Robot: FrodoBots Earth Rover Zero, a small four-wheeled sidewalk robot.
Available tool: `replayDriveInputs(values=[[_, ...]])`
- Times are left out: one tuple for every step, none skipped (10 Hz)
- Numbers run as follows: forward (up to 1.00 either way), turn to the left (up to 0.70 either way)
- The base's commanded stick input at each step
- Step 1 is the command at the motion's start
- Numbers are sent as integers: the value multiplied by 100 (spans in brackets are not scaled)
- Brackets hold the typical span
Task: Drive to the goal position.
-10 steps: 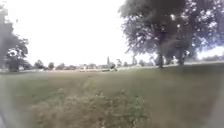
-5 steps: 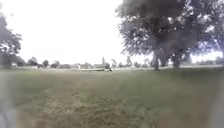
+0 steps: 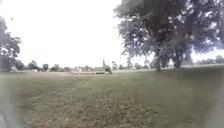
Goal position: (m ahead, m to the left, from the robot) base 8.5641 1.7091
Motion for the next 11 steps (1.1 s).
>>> replayDriveInputs(values=[[100,0],[100,0],[100,0],[100,0],[100,0],[100,0],[100,0],[100,0],[100,0],[100,0],[100,0]])
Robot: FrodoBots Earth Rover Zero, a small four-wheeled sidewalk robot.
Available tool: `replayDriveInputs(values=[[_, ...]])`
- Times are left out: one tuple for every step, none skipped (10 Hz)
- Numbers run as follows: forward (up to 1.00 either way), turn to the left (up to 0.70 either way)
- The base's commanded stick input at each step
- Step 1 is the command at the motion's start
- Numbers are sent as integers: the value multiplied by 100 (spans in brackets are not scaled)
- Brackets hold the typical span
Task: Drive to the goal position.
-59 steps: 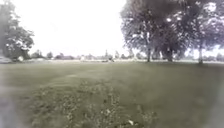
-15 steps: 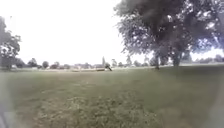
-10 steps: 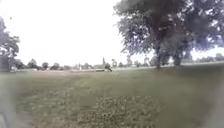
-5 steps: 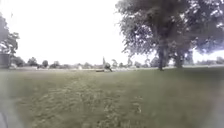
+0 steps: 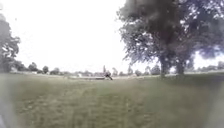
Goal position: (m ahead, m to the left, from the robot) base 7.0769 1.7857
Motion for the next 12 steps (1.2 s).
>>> replayDriveInputs(values=[[100,0],[100,0],[100,0],[100,0],[100,0],[100,0],[100,0],[100,0],[100,0],[100,0],[100,0],[100,0]])
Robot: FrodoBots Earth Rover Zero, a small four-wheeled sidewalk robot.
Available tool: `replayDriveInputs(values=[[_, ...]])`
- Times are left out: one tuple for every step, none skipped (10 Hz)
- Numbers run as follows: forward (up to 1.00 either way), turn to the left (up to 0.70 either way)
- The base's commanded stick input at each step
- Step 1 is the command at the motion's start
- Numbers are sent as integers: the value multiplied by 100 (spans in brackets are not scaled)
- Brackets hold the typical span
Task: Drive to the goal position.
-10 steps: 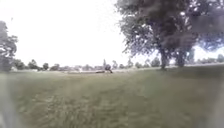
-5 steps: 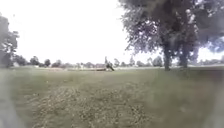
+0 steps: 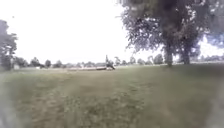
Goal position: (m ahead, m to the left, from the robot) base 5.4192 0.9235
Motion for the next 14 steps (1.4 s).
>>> replayDriveInputs(values=[[100,0],[100,0],[100,0],[100,0],[100,0],[100,0],[100,0],[100,0],[100,0],[100,0],[100,0],[100,0],[100,0],[100,0]])
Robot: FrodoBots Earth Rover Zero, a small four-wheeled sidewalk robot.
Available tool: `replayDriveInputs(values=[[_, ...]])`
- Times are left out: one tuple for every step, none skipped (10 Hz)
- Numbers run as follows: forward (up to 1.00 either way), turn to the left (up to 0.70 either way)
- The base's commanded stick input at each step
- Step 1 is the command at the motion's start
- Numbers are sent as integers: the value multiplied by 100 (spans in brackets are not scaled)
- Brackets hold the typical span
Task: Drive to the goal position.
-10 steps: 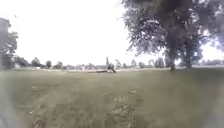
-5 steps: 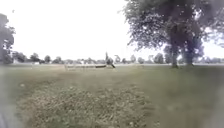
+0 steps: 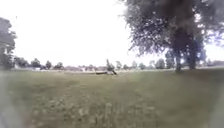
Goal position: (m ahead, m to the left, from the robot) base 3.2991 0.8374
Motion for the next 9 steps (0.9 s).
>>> replayDriveInputs(values=[[100,0],[100,0],[100,0],[100,0],[100,0],[100,0],[100,-1],[100,-2],[100,-23]])
